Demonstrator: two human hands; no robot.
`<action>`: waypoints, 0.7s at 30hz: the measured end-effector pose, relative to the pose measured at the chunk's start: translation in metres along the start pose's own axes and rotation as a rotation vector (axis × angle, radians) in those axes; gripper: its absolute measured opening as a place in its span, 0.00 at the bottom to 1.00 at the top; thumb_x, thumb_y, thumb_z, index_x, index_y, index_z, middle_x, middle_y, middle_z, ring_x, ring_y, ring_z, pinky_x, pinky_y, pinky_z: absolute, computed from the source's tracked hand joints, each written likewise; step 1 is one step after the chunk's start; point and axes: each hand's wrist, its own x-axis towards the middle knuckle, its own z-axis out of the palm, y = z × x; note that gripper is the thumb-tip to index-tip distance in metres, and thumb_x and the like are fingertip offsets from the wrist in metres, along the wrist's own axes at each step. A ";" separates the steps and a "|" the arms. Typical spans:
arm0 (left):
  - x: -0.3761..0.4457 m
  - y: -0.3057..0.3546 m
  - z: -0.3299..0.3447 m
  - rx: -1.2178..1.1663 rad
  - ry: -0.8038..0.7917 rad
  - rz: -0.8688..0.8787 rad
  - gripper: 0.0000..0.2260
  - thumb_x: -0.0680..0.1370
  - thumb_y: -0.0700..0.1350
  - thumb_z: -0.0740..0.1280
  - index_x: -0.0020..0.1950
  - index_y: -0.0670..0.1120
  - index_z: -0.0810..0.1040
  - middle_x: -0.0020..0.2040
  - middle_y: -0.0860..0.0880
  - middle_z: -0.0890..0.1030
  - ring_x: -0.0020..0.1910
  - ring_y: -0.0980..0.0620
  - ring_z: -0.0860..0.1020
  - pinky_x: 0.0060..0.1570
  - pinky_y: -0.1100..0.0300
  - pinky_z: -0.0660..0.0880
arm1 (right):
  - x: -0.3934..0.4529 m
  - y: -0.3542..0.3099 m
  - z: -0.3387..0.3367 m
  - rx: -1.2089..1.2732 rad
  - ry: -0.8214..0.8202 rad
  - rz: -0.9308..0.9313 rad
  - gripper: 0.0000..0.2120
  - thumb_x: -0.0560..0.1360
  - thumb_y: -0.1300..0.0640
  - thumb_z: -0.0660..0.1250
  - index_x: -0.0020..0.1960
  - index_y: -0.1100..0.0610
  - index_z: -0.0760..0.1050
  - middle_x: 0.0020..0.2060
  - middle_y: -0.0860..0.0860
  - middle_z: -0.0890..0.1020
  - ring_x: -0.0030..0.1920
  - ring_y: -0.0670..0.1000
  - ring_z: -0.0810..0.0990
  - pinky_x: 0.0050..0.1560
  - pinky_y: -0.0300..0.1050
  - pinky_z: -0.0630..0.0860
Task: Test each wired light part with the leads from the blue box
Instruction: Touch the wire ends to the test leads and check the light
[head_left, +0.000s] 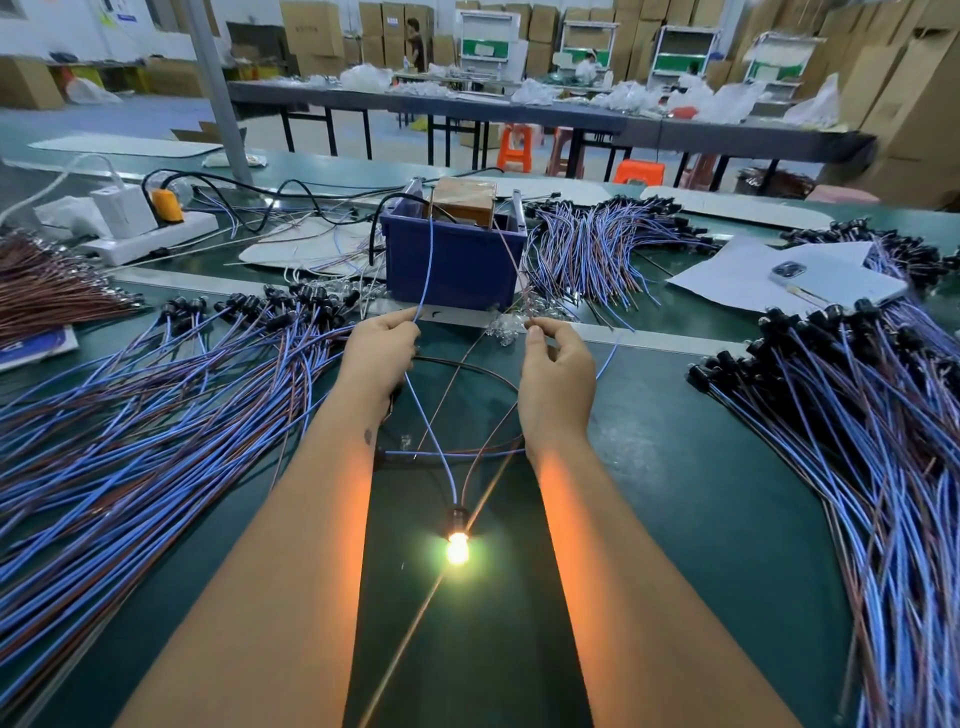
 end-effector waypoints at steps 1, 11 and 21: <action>-0.001 0.000 0.000 0.001 0.001 -0.004 0.16 0.78 0.39 0.60 0.61 0.50 0.81 0.21 0.58 0.71 0.23 0.58 0.66 0.23 0.67 0.63 | 0.000 0.000 0.000 -0.002 -0.003 -0.006 0.08 0.80 0.54 0.59 0.48 0.46 0.76 0.31 0.43 0.74 0.33 0.47 0.70 0.38 0.44 0.67; -0.006 0.005 -0.002 0.013 0.025 -0.007 0.16 0.78 0.40 0.60 0.62 0.50 0.80 0.27 0.54 0.71 0.25 0.56 0.65 0.20 0.68 0.60 | -0.001 0.000 -0.002 -0.014 -0.019 -0.035 0.08 0.81 0.54 0.59 0.52 0.47 0.77 0.34 0.44 0.75 0.34 0.46 0.71 0.38 0.43 0.68; -0.017 0.013 -0.002 -0.046 0.027 0.019 0.15 0.79 0.38 0.59 0.60 0.47 0.80 0.26 0.53 0.68 0.23 0.57 0.63 0.21 0.67 0.61 | -0.003 -0.002 -0.002 -0.007 0.010 -0.079 0.08 0.80 0.56 0.60 0.49 0.47 0.76 0.36 0.41 0.77 0.35 0.39 0.74 0.36 0.30 0.68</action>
